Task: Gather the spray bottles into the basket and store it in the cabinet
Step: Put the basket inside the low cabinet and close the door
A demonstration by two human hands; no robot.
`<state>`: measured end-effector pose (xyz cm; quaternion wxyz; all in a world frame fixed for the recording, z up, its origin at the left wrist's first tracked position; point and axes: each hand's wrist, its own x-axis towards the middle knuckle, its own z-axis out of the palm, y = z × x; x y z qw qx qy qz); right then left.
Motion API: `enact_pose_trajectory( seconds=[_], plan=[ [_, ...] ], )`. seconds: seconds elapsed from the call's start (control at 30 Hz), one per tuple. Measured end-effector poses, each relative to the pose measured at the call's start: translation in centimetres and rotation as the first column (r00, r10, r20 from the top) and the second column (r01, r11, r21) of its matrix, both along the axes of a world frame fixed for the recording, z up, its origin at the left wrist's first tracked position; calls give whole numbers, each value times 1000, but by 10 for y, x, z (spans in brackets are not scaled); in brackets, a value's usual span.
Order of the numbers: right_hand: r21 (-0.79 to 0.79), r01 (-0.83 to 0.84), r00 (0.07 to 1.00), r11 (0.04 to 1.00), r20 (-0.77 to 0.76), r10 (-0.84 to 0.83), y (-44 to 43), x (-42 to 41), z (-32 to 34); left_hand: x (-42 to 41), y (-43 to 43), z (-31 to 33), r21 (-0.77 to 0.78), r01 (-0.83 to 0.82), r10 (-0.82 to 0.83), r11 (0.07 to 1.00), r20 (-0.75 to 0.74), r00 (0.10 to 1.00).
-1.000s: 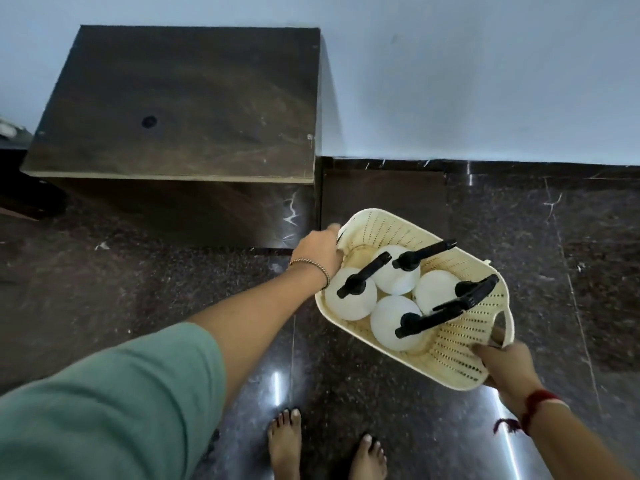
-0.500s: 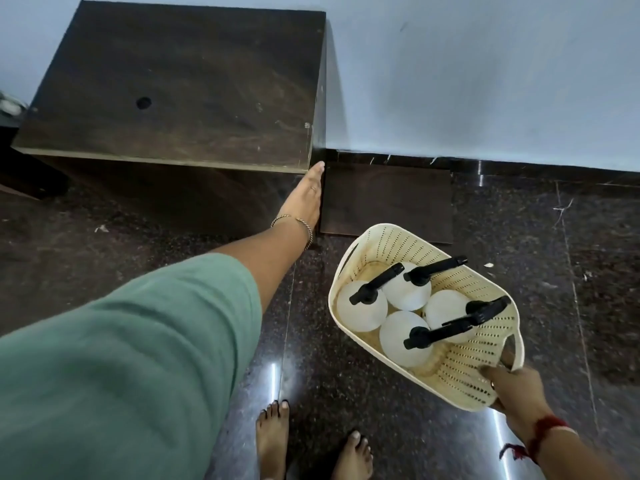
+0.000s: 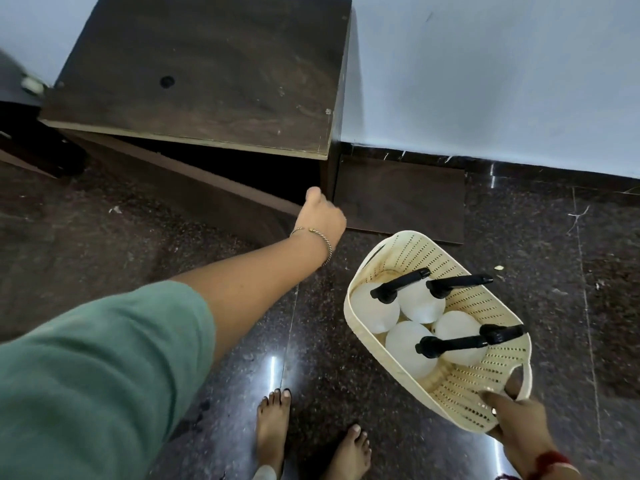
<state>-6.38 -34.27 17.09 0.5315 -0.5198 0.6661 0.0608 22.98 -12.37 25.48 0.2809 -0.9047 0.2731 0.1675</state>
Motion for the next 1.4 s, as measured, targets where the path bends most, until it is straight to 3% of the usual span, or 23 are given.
enact_pose_trajectory(
  seconds=[0.13, 0.27, 0.5, 0.6, 0.73, 0.83, 1.07, 1.2, 1.3, 1.4],
  plan=[
    [-4, -18, 999, 1000, -29, 17, 5, 2, -1, -8, 25, 5, -78, -269, 259, 960, -122, 958],
    [-6, -71, 994, 997, -80, 70, 13, 6, -7, -22, 70, 7, -142, -433, 392, 890, -243, 887],
    [3, -256, 949, 967, -188, 252, 36, 33, -17, -74, 121, 12, -51, -391, 370, 919, -233, 899],
    [22, -317, 934, 948, -168, 316, 57, 54, -19, -96, 146, 9, -41, -406, 389, 913, -213, 896],
    [41, -369, 925, 928, -82, 371, 96, 80, -13, -110, 183, -2, 25, -377, 378, 926, -78, 923],
    [37, -412, 911, 911, -15, 412, 126, 102, -9, -119, 225, -10, 30, -476, 476, 879, -9, 879],
    [35, -515, 857, 857, 16, 515, 186, 148, -15, -115, 320, -10, -118, -585, 596, 802, 124, 793],
    [41, -529, 848, 847, 15, 529, 210, 173, -24, -103, 361, -6, -311, -646, 689, 698, 44, 723],
    [47, -534, 845, 844, 9, 534, 222, 190, -24, -86, 387, -1, -359, -702, 749, 615, -11, 662],
    [33, -554, 831, 832, -38, 555, 229, 207, -26, -78, 415, -2, -378, -704, 758, 601, -8, 652]
  ],
)
